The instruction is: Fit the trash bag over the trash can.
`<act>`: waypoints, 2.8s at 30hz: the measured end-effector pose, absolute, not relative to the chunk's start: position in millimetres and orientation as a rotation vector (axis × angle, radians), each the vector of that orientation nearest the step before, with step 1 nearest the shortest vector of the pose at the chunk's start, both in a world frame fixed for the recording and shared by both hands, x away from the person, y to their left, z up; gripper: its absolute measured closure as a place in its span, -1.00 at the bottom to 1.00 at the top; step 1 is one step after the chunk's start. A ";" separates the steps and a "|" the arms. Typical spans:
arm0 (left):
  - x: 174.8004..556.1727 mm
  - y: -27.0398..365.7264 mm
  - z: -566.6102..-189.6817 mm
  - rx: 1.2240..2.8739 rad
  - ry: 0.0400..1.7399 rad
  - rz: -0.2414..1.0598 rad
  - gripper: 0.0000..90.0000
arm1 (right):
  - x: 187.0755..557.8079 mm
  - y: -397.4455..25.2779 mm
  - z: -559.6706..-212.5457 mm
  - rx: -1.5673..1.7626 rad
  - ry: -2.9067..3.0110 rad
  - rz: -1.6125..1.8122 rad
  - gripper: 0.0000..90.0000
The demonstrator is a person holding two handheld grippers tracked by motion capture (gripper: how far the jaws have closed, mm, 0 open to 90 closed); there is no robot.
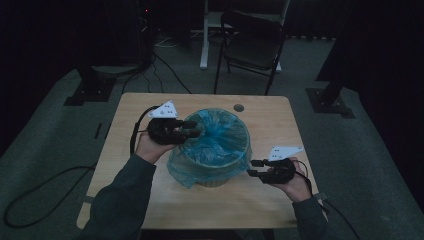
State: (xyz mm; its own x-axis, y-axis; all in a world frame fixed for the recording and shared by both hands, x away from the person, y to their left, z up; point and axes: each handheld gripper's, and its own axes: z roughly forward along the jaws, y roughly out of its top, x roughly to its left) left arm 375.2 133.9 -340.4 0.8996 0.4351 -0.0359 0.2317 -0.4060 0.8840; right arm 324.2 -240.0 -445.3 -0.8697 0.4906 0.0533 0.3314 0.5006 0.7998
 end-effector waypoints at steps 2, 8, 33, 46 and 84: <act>377.9 129.4 -339.4 2.010 0.478 0.239 0.38 | 323.2 -239.7 -443.7 0.705 2.556 1.309 0.29; 385.3 116.5 -334.4 2.030 0.457 0.243 0.38 | 320.5 -241.2 -437.2 0.683 2.539 1.363 0.26; 405.6 64.0 -328.4 2.235 0.319 0.237 0.40 | 321.5 -245.5 -440.0 0.697 2.547 1.364 0.25; 409.0 54.2 -339.1 2.411 0.292 0.255 0.45 | 321.9 -245.1 -440.9 0.702 2.555 1.364 0.24; 418.6 7.7 -358.2 2.681 0.261 0.333 0.45 | 321.5 -246.9 -442.4 0.707 2.556 1.367 0.24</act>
